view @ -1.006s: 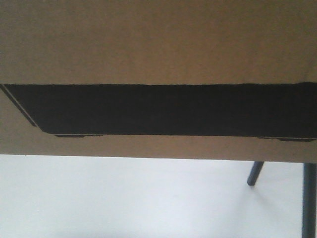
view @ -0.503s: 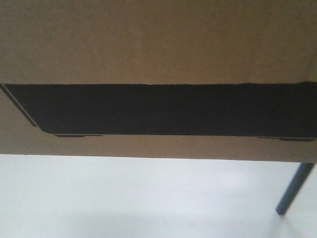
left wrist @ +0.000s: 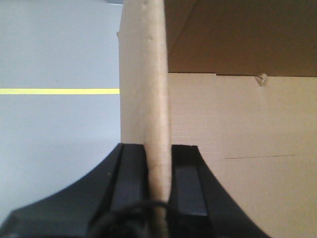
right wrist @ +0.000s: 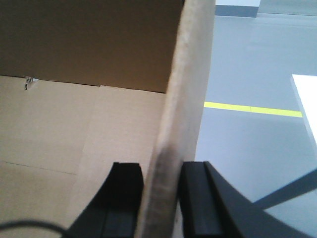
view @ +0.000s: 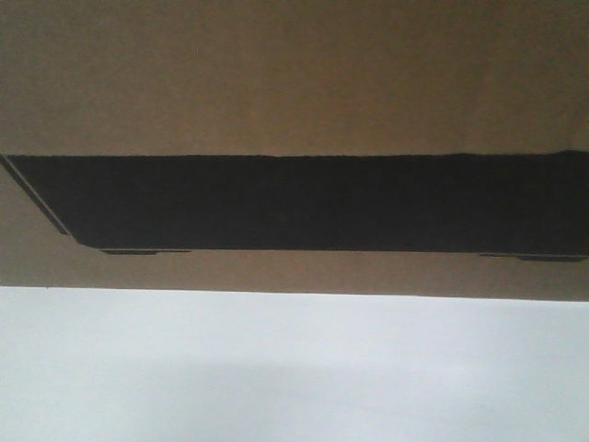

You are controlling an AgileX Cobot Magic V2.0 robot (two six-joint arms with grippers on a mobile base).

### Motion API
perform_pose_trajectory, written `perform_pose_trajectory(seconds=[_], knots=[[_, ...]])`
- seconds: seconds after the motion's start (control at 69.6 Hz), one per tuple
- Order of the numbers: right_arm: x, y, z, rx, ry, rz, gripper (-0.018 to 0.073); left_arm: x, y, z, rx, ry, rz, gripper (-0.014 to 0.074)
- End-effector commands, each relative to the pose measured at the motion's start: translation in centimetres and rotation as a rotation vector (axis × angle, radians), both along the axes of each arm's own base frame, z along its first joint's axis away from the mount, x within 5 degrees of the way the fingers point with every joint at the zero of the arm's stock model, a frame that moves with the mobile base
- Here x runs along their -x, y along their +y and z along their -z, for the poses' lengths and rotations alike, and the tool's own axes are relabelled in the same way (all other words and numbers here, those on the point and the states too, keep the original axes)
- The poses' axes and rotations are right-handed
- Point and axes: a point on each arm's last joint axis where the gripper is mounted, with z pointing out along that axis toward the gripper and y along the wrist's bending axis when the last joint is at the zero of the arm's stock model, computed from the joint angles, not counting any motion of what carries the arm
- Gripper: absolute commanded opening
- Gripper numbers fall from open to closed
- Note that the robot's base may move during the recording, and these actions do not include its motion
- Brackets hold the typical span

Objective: Grab box from left shelf to table start
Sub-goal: 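Keep the box gripped with both grippers while driving across the floor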

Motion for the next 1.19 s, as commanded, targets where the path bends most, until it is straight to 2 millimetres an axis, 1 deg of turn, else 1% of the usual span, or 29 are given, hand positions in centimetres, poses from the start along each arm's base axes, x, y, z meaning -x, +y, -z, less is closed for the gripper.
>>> perform_pose_trajectory(seconds=[0.0, 1.179], knots=[[-0.04, 0.17, -2.6, -0.069, -0.203, -0.008, 0.0056, 0.74, -0.57, -2.98, 0.21, -0.14, 0.059, -0.0097], [-0.04, 0.17, -2.6, -0.069, -0.203, -0.008, 0.0056, 0.74, -0.57, -2.98, 0.21, -0.14, 0.059, -0.0097]])
